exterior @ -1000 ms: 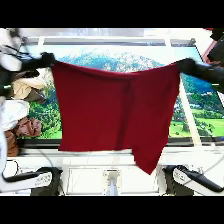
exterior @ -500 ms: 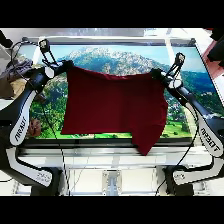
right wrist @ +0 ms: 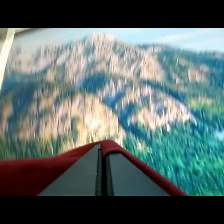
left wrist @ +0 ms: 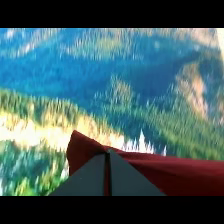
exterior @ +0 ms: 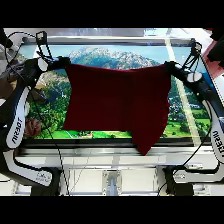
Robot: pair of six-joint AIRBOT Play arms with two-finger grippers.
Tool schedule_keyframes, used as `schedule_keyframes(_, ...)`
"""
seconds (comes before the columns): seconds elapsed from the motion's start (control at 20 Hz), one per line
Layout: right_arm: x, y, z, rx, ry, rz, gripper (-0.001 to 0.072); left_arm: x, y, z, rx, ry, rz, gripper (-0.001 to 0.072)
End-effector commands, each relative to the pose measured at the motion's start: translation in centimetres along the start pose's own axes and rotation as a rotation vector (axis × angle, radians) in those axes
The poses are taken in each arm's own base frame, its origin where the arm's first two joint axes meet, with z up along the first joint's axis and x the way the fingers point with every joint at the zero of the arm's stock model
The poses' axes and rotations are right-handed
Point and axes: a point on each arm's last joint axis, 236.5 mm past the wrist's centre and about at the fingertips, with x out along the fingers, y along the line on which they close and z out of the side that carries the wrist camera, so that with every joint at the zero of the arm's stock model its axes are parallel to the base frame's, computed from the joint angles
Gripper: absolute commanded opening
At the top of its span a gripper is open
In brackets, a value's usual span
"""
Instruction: Fold the shirts.
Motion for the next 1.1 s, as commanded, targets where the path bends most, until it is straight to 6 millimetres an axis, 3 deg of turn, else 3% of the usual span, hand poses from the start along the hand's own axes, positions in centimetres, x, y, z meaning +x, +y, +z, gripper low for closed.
schedule_keyframes(0.0, -2.5, -1.8, -7.3, -0.062, 0.336, -0.002, 0.0023, -1.0, 1.3, -5.5, 0.057, 0.238, 0.048, 0.0008)
schedule_keyframes(0.15, -3.0, -3.1, -11.9, -0.05, 0.454, -0.036, 0.0023, -1.2, 2.0, -7.8, 0.073, 0.323, 0.071, 0.0009)
schedule_keyframes(0.4, -3.5, -3.9, -17.6, -0.008, 0.561, -0.046, 0.0023, 0.2, 2.3, -13.3, 0.058, 0.431, 0.066, 0.0009)
schedule_keyframes(0.65, -3.6, -4.4, -20.3, 0.026, 0.596, -0.055, 0.0023, 1.1, 2.8, -16.4, 0.05, 0.463, 0.073, 0.0009)
schedule_keyframes(0.85, -3.6, -4.3, -20.7, 0.038, 0.608, -0.05, 0.0027, 1.7, 2.4, -17.5, 0.019, 0.482, 0.055, 0.0016)
schedule_keyframes(0.9, -3.8, -4.1, -20.9, 0.039, 0.618, -0.046, 0.007, 1.8, 2.0, -17.5, -0.002, 0.479, 0.04, 0.0107)
schedule_keyframes(0.95, -4.0, -4.0, -21.1, 0.044, 0.63, -0.04, 0.0181, 1.8, 1.6, -17.3, -0.02, 0.473, 0.026, 0.0355)
schedule_keyframes(1.0, -4.4, -3.7, -21.3, 0.053, 0.647, -0.031, 0.028, 1.7, 1.5, -16.9, -0.02, 0.469, 0.023, 0.052)
schedule_keyframes(1.05, -4.9, -3.4, -21.3, 0.049, 0.659, -0.023, 0.0285, 1.5, 1.3, -16.2, -0.017, 0.463, 0.021, 0.0529)
